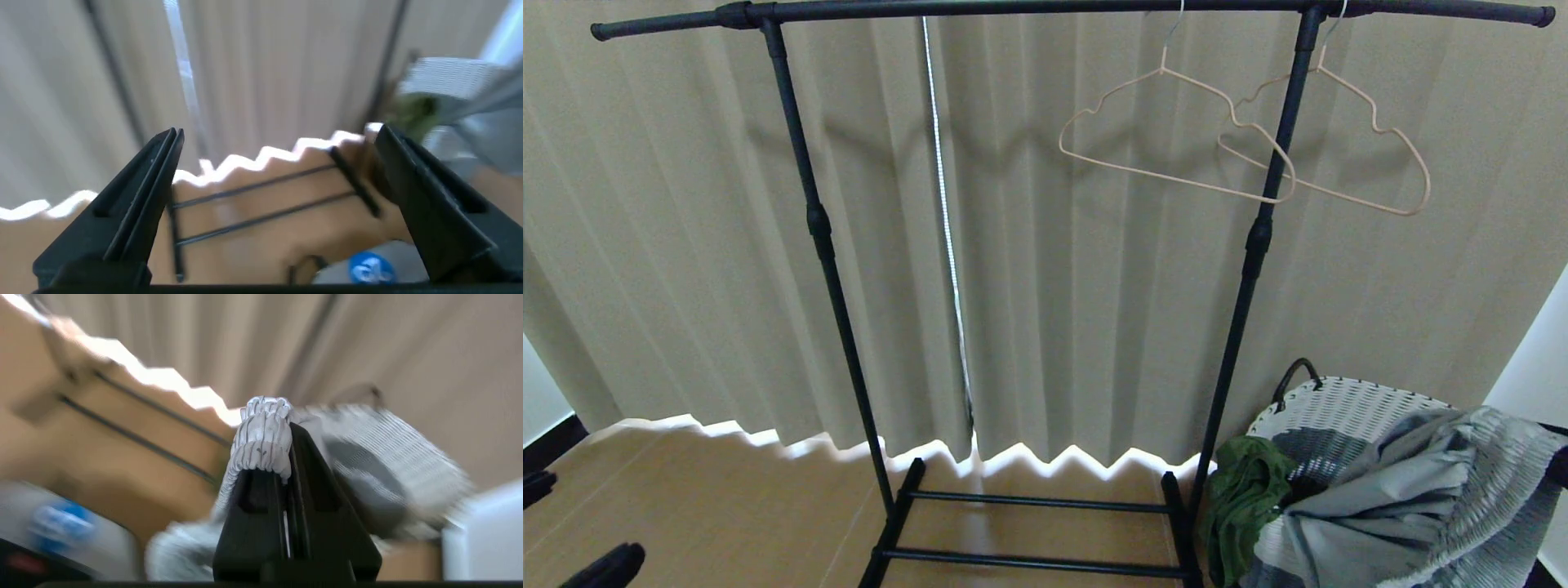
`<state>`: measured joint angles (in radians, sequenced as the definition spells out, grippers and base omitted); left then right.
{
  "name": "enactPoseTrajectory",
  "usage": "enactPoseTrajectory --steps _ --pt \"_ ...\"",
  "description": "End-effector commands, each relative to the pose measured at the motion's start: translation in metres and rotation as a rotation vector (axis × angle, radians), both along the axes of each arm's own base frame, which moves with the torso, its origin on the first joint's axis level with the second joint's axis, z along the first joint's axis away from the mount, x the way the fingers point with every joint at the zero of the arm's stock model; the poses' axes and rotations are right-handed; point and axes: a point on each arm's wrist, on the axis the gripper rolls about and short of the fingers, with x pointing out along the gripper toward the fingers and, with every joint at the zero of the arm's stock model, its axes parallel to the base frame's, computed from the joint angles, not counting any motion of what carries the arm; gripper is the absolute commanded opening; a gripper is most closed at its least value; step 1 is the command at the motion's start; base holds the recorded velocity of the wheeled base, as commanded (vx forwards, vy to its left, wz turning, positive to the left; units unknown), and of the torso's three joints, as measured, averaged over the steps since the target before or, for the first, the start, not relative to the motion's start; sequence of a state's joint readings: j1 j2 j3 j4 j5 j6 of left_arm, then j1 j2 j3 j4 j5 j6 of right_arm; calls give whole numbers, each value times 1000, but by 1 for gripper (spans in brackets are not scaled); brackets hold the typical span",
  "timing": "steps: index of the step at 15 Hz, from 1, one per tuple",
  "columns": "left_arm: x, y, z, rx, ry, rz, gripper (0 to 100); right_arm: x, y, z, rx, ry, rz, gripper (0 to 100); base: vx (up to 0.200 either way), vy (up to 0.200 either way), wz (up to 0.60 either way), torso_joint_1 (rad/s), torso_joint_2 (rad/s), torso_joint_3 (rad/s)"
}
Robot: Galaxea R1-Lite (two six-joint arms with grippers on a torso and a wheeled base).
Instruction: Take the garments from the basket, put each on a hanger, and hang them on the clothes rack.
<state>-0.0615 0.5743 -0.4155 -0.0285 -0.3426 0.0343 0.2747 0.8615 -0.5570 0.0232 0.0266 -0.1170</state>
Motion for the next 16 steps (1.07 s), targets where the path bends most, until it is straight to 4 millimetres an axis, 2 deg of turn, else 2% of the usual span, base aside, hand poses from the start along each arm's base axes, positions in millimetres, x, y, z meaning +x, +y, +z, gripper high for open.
enactPoseTrajectory --steps 1,2,3,4,6,7,9,10,11,16 --pt "78 -26 32 -60 138 -173 100 20 16 23 77 20 60 0 0 0 0 0 0 0" --pt "95 -35 34 -69 153 -195 100 26 20 28 101 23 66 0 0 0 0 0 0 0" --pt "118 -52 32 -59 180 -201 100 33 25 34 128 26 76 0 0 0 0 0 0 0" --pt "132 -67 25 -40 204 -198 100 35 29 38 146 31 108 0 0 0 0 0 0 0" --pt "145 -97 9 5 238 -194 100 37 35 41 175 41 165 0 0 0 0 0 0 0" --pt "143 -112 4 15 249 -212 100 41 37 43 190 45 182 0 0 0 0 0 0 0" --pt "119 -148 -1 -9 308 -387 100 53 44 47 216 20 189 0 0 0 0 0 0 0" --pt "115 -153 -2 -11 318 -408 100 55 45 47 220 18 192 0 0 0 0 0 0 0" --pt "103 -176 -12 -13 391 -486 100 58 53 48 234 2 225 0 0 0 0 0 0 0" --pt "102 -222 -38 51 456 -574 100 59 68 57 307 -38 327 0 0 0 0 0 0 0"
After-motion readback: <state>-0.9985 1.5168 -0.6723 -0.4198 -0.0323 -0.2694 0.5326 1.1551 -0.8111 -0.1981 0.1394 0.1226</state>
